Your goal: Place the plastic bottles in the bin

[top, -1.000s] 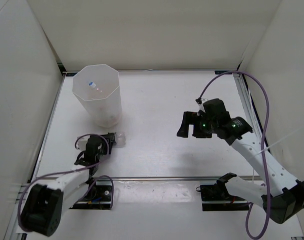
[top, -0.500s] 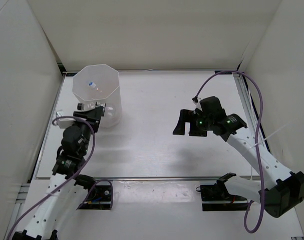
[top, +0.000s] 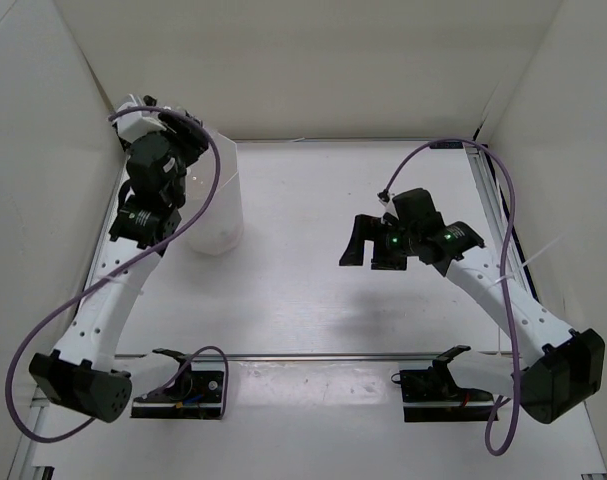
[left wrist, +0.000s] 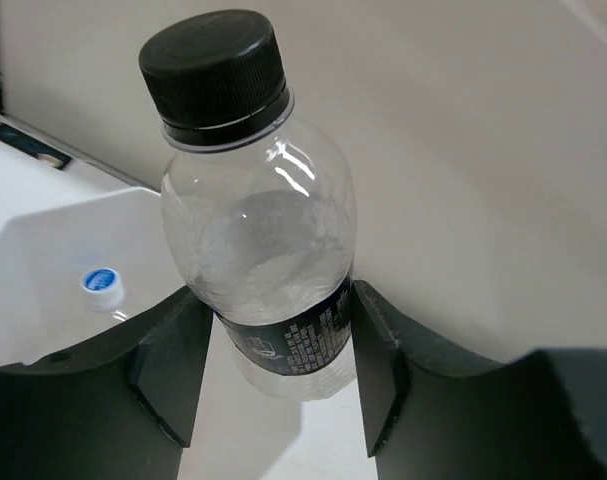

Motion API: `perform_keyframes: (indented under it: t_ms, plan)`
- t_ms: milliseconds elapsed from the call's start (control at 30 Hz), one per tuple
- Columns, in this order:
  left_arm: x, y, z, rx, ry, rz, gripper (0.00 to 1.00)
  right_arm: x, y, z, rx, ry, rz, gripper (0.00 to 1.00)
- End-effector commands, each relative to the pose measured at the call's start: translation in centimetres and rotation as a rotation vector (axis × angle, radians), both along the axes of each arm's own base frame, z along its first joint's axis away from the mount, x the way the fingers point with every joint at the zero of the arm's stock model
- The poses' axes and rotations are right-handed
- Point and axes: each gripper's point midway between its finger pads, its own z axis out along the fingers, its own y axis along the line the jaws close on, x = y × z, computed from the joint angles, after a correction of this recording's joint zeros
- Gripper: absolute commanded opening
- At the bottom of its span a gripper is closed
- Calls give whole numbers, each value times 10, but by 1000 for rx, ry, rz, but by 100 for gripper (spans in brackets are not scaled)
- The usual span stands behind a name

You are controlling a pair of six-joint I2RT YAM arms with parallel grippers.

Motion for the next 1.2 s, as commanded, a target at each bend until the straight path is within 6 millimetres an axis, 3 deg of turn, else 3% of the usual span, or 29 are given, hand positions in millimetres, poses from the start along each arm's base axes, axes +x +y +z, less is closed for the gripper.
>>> perform_keyframes:
  t_ms: [0,67,100,200,267,300,400,433,500,533,633,667,767,933,1167]
  plan:
    - [1,18,15,135,9,90,64,10,6,28,55,-70,-4,100]
    - [3,18,16,171,16,91,72,9,6,31,60,-79,-4,100]
    - [3,21,16,171,17,104,83,9,3,28,47,-75,-12,100]
    - [-16,28,19,151,-7,114,100,9,-2,25,25,-77,-31,100]
    - [-26,31,12,152,-4,114,100,10,-6,22,10,-86,-46,100]
    - [-40,34,22,157,-35,104,100,12,-10,24,-2,-105,-66,100]
    - [-61,38,3,195,-20,84,100,19,-14,24,-35,-134,-72,100]
    - [-81,41,10,182,-64,73,100,22,-14,26,-44,-136,-79,100]
    - [-92,46,-19,222,-17,70,100,28,-16,30,-56,-155,-98,100]
    - [-108,53,-19,215,-33,84,100,32,-16,32,-67,-158,-108,100]
    - [-120,61,-65,263,85,96,100,45,-26,28,-139,-139,-187,100]
    - [-127,68,-76,272,113,118,100,49,-30,37,-160,-144,-205,100]
    - [-140,77,-97,300,191,145,100,62,-42,38,-236,-119,-286,100]
    - [-156,105,-132,313,304,296,100,84,-50,62,-277,-174,-376,100]
    - [-167,134,-182,352,424,497,100,82,-75,63,-363,-138,-525,100]
